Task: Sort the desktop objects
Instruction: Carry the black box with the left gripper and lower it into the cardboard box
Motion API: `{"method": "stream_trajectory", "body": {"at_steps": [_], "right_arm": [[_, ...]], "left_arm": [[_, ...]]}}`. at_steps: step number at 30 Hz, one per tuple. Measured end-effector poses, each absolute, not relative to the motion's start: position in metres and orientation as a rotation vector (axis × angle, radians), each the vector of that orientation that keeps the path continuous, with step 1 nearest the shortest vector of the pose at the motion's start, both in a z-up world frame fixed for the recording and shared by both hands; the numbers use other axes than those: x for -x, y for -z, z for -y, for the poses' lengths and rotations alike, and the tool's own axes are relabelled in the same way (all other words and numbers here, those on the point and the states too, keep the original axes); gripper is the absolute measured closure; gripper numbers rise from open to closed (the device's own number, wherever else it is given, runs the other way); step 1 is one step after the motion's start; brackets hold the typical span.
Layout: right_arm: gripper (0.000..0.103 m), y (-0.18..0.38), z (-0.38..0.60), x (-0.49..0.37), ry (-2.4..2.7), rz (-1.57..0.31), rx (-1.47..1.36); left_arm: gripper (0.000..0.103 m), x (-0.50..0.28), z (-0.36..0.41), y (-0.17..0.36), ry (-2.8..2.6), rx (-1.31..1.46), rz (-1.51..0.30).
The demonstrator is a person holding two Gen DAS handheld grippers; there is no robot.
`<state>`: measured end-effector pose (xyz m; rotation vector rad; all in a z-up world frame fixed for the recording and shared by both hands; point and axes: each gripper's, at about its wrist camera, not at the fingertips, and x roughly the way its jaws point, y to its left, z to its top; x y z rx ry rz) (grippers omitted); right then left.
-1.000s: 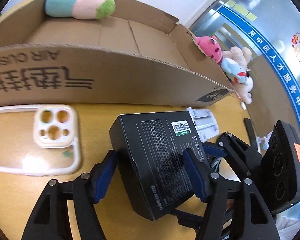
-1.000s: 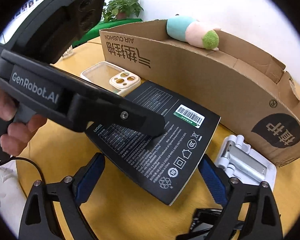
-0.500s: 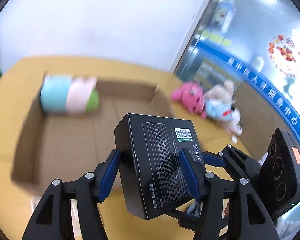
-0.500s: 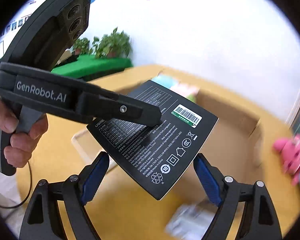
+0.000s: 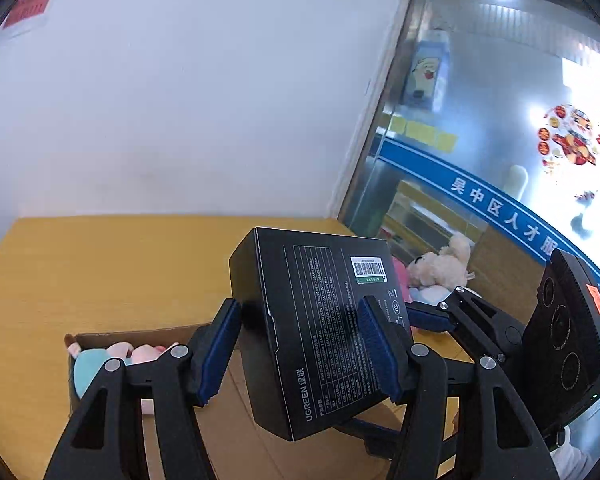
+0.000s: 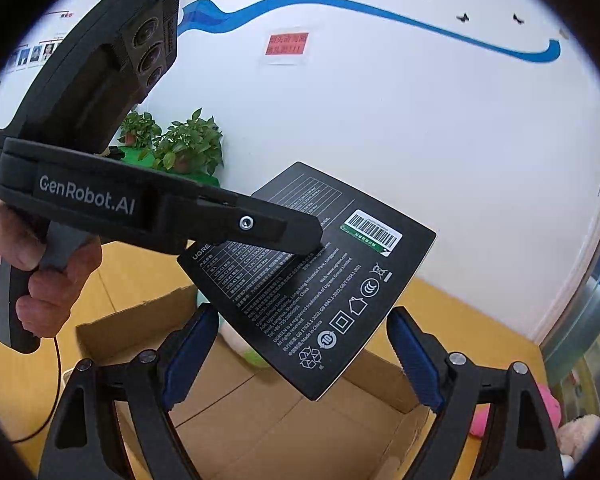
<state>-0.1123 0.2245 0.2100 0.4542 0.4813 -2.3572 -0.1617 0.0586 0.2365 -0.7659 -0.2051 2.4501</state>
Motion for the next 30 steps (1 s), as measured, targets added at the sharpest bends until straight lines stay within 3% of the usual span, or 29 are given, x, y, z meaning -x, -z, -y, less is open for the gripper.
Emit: {"method": "stream_trajectory", "body": {"at_steps": [12, 21, 25, 30], "right_arm": [[0.016, -0.097, -0.226, 0.242, 2.17, -0.342, -0.846], [0.016, -0.011, -0.229, 0.283, 2.027, -0.235, -1.105], [0.019, 0.014, -0.23, 0.287, 2.011, -0.226, -1.177], [0.018, 0.01, -0.232, 0.268, 2.058, -0.213, -1.163]], "left_arm": [[0.045, 0.298, -0.072, -0.102, -2.379, 1.255, 0.231], [0.045, 0.317, -0.107, -0.028, -2.318, 1.619, 0.126], [0.045, 0.313, -0.113, -0.021, -2.323, 1.632, 0.036], [0.044, 0.288, -0.094, -0.053, -2.389, 1.511, 0.076]]}}
